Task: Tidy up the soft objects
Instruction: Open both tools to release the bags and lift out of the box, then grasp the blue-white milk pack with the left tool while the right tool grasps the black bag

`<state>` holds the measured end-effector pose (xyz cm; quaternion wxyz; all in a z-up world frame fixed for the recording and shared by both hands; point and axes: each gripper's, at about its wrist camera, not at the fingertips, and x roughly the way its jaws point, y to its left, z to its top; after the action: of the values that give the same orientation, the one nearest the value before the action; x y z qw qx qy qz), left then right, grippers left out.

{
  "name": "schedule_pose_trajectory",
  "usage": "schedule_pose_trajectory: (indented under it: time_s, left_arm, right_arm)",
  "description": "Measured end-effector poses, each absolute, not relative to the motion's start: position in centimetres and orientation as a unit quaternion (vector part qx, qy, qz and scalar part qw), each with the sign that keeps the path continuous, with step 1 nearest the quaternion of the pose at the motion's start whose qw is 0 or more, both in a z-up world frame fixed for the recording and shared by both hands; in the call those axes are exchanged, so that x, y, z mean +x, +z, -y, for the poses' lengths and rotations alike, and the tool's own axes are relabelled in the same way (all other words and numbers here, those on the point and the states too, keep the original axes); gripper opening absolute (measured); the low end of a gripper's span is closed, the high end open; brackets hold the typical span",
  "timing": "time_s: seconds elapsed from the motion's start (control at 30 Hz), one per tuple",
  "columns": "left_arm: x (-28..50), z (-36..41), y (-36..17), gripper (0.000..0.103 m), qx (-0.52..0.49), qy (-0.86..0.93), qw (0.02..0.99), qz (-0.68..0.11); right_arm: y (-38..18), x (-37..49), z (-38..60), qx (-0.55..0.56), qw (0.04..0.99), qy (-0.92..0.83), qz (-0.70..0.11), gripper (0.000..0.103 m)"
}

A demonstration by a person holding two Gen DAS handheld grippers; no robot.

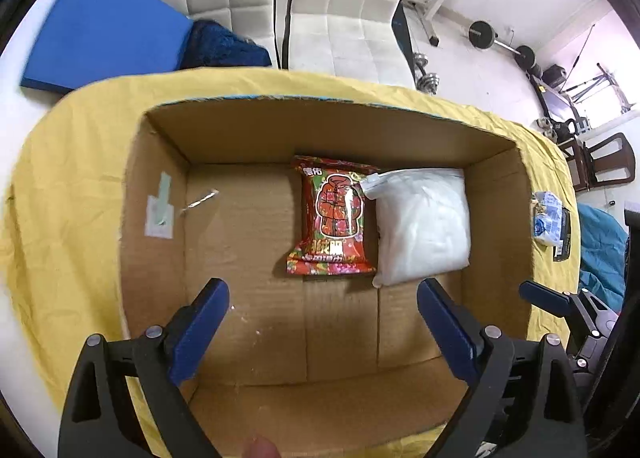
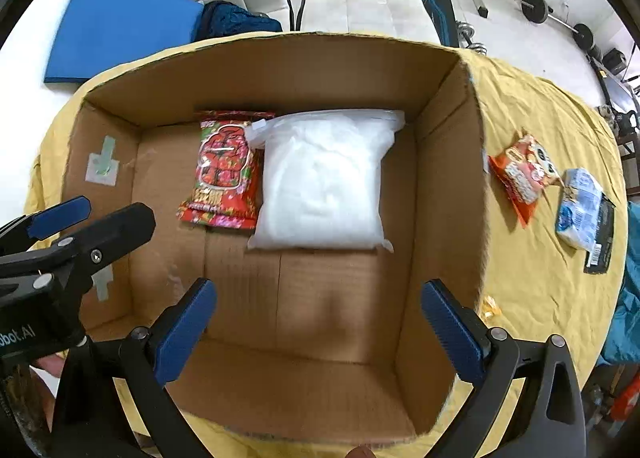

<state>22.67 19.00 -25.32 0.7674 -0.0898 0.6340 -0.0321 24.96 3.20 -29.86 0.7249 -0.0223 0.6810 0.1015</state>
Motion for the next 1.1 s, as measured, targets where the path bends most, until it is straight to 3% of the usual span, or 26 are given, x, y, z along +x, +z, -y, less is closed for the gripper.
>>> schedule_pose_trajectory:
  time_s: [0.63, 1.1]
  left_arm:
    - [16.6, -14.2, -18.1, 0.096, -0.079, -0.029, 0.807, -0.584]
    - [18.5, -0.4, -17.1, 0.097, -0.03, -0.07, 0.81, -0.581]
  right_arm:
    - [-19.8, 17.7, 3.5, 0.011, 0.775, 0.109, -0.623, 0.103]
    - [-19.4, 16.9, 20.1, 0.06, 0.78, 0.041, -0.622, 0.103]
